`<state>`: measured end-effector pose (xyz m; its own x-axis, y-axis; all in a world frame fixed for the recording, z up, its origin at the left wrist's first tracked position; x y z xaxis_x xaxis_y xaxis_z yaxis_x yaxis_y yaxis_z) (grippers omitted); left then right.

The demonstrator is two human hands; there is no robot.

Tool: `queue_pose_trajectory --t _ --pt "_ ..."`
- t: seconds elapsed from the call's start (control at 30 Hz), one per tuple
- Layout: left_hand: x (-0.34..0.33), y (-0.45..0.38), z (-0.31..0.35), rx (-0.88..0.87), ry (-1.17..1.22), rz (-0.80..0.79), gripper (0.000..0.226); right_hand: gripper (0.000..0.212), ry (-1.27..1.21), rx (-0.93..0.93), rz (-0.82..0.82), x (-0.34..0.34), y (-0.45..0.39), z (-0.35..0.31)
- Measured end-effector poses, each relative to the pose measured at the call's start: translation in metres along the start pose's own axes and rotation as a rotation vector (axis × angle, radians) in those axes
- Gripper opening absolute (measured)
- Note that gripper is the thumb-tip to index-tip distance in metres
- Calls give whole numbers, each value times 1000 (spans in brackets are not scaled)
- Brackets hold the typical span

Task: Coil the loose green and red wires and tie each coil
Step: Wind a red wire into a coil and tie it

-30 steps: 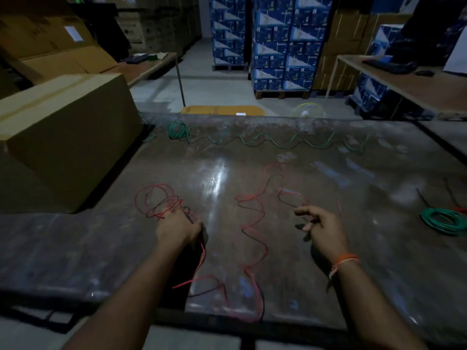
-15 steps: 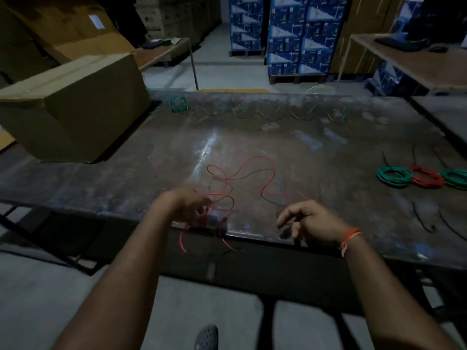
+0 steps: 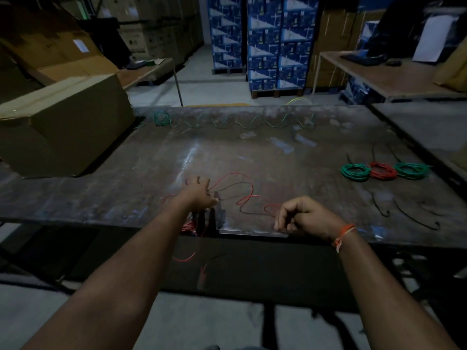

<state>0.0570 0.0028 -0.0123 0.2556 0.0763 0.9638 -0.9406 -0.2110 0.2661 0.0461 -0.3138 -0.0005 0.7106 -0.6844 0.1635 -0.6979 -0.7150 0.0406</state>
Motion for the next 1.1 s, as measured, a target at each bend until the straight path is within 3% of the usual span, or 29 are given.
queue_pose_trajectory --t 0.13,0.27,0.33,0.43,0.5,0.6,0.77,0.93,1.1 --pt "1 13 6 -43 -8 -145 45 49 137 188 82 6 5 -3" --pt "10 36 12 -92 305 -404 30 50 133 310 107 5 8 -10" --pt "21 49 18 -162 436 -345 28 49 101 350 90 1 9 -17" --pt "40 62 27 -272 557 1 27 47 -9 386 69 -8 9 -29" --pt "47 73 29 -390 575 123 40 44 -126 400 60 -16 8 -36" --pt "44 95 37 -595 622 52 45 43 -228 419 63 -30 2 -43" --pt "24 116 49 -735 745 -92 35 48 -387 413 197 -46 -1 -48" --pt "3 129 37 -675 1137 -47 18 46 -454 375 559 -60 -3 -53" --pt "-1 143 27 -546 1551 11 16 28 -326 258 617 -86 4 -45"
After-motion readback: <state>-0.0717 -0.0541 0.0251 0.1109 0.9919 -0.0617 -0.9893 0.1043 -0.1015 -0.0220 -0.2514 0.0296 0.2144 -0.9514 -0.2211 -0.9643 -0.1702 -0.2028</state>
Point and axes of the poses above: each hand's wrist, its own y-axis away from the middle knuckle, its own x-axis out of the back of the hand, z = x × y, the point moved 2 cm from there along -y, towards the middle knuckle, and after that the axes turned 11 degrees about -y, right-handed, at the moved point
